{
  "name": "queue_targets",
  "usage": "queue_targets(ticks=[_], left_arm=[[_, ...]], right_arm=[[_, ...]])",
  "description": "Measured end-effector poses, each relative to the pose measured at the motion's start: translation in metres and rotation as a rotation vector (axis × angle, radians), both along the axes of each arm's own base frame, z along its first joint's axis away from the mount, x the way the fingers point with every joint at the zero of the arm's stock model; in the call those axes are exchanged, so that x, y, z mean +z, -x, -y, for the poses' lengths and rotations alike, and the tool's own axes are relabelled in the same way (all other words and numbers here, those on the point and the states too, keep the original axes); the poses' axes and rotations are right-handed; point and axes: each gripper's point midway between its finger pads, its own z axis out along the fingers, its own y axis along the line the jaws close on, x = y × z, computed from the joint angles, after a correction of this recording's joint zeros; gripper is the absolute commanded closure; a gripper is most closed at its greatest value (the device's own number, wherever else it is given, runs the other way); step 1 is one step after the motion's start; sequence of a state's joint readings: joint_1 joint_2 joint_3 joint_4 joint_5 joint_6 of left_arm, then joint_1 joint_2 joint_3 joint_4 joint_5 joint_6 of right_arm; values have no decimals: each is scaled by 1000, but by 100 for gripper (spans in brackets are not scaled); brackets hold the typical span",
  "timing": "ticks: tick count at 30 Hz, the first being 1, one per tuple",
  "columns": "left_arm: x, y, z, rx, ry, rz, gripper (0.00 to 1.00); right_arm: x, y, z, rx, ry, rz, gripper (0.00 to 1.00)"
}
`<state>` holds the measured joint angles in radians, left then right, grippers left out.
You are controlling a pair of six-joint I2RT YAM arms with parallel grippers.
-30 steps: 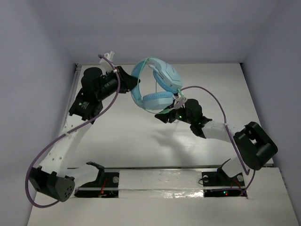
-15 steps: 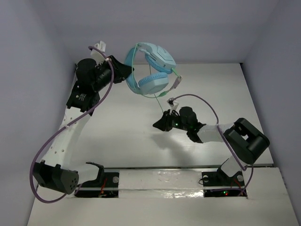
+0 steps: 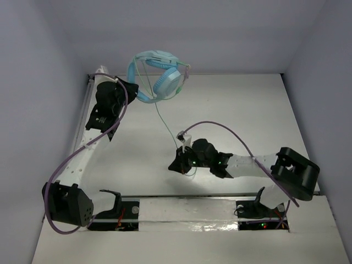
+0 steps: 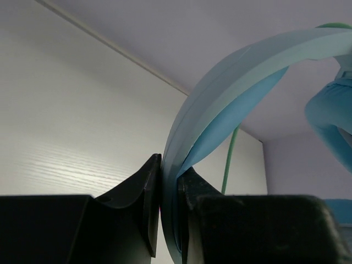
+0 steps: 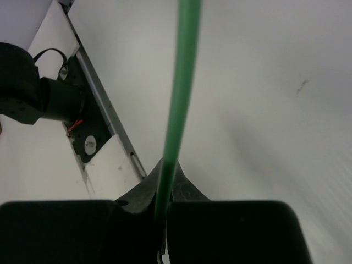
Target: Wrap the headphones
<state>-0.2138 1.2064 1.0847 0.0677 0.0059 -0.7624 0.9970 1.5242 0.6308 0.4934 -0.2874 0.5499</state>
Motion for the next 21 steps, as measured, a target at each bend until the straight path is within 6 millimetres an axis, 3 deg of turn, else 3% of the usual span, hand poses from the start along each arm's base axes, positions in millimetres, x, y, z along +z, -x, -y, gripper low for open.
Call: queue_targets(ticks=[5,9,16,21], left_arm=[[-22,-7,-24,130,-83,-21,100],[-54,-8,-34,216,-200,-78,100],[-117,16,2,164,-418,-191,100],[-140,36,21,94,-508,-220,100]], right_arm=[[32,21,-5,35,58,25,100],[78,15,-4,15,86,76,100],[152,-12,16,-94,182,210,100],[174,-42,43,-236,322,314,100]])
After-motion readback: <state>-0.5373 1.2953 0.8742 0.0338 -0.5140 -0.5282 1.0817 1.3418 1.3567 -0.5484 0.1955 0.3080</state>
